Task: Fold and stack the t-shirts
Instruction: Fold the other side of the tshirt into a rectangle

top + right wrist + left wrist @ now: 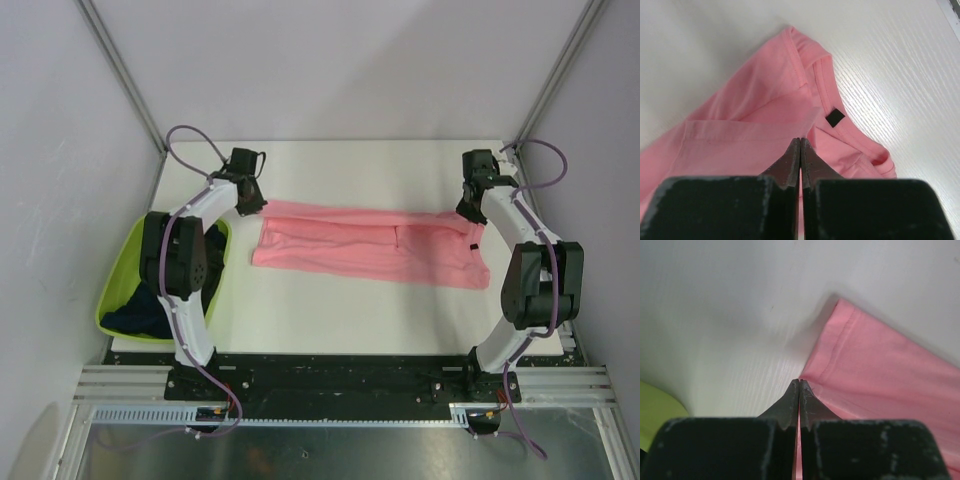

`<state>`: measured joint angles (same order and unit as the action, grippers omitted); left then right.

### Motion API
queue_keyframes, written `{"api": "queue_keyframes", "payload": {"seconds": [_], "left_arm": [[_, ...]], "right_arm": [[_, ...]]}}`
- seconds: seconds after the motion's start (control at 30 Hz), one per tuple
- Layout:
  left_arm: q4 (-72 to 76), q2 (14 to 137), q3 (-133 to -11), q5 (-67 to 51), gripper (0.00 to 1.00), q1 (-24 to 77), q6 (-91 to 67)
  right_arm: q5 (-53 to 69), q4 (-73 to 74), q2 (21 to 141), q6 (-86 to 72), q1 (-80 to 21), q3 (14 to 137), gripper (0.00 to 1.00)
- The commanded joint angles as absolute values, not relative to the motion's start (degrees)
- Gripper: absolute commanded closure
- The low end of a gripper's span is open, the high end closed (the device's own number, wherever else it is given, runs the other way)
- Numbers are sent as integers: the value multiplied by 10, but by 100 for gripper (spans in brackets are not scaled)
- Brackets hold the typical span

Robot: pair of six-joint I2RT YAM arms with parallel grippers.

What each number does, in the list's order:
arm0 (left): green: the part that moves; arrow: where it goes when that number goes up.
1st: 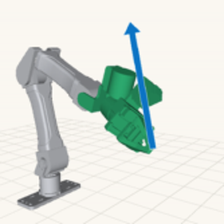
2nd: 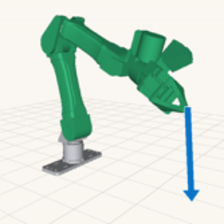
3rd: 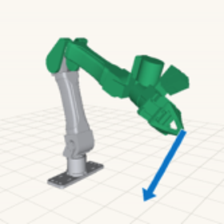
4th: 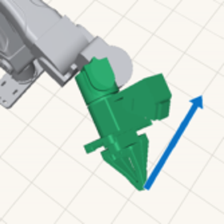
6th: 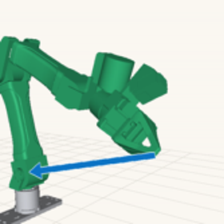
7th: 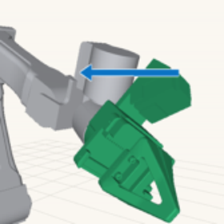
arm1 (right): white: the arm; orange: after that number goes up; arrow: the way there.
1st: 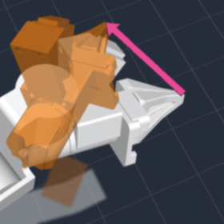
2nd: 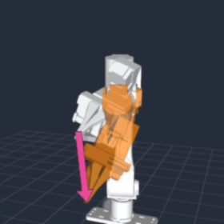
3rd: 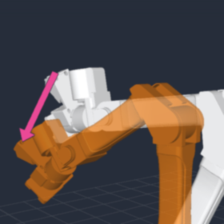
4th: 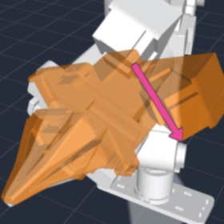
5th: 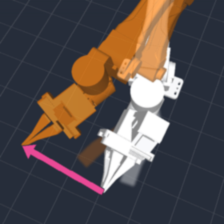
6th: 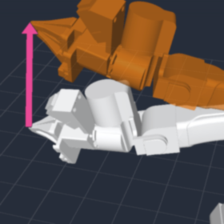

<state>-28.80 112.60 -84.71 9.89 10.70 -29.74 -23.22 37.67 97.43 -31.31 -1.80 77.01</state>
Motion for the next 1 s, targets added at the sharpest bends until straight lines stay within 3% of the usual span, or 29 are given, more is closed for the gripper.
{"api": "queue_keyframes", "payload": {"seconds": [0.0,0.83,0.9,0.97], "left_arm": [[-276,1081,-828,110,100,107,-305],[-255,1069,-765,80,100,119,-311],[-248,1065,-754,67,91,119,-310],[-240,1054,-746,58,72,119,-307]], "right_arm": [[-246,372,945,-321,-18,755,100],[-237,364,967,-319,-11,710,100],[-228,365,971,-318,-10,707,92],[-214,364,968,-311,-10,707,73]]}}
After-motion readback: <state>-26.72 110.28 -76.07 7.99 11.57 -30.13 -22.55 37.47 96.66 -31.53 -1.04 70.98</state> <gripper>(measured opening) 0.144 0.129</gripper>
